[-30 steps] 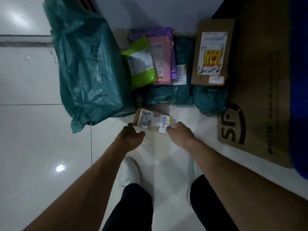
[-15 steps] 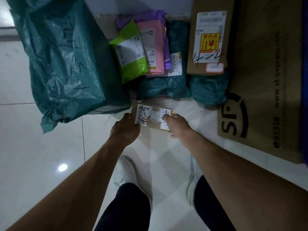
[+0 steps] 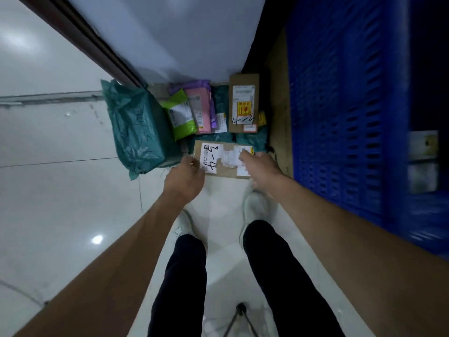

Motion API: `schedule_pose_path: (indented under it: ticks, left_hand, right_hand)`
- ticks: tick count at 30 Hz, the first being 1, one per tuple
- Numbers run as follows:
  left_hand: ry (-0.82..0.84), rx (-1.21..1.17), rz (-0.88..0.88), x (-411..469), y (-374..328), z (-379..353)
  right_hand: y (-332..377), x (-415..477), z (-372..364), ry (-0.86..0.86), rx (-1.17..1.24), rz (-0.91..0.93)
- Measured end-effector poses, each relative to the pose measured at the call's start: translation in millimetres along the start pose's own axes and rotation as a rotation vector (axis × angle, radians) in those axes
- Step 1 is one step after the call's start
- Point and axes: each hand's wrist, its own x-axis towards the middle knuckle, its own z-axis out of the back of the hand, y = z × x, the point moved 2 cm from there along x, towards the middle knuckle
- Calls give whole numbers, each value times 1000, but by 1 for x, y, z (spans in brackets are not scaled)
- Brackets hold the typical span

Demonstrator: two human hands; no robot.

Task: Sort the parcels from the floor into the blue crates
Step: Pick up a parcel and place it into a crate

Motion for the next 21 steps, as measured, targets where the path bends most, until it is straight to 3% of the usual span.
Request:
schedule_pose_path:
  ticks: [12,21]
  left_hand:
    - [-189,-165,-95,-208,-145,138]
    - [-44,-149,-226,-274,-232,156]
  right_hand:
    - [64,-235,165,-29,149,163]
    - [40,-315,244,-165,370,161]
